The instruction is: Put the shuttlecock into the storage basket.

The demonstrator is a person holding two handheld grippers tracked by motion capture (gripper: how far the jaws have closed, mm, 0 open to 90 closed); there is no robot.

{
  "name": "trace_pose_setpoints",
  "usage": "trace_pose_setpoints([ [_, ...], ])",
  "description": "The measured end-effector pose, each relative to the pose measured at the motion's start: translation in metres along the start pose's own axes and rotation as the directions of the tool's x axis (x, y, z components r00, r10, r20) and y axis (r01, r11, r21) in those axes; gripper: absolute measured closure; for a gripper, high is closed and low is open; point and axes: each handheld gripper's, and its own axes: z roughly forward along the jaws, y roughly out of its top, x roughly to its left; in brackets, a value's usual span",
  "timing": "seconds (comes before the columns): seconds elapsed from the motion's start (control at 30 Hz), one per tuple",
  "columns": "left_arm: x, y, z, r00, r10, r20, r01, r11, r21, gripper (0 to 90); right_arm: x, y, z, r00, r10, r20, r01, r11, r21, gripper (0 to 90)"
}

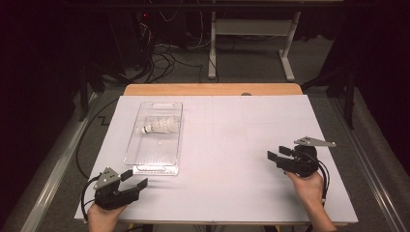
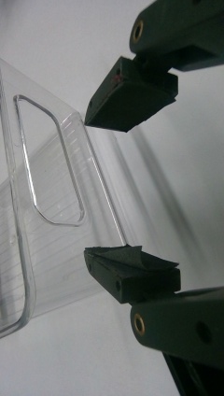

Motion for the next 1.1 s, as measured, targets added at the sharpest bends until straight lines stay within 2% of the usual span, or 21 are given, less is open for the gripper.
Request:
trace_pose_setpoints([
  [1.1,0.0,0.0,-0.001,1.0,-0.002,-0.003,0.002,1.0,-0.005,32.3,-0.009,-0.027,-0.02,0.9998,-0.001,0.019,0.002,1.0,-0.024,39.4],
])
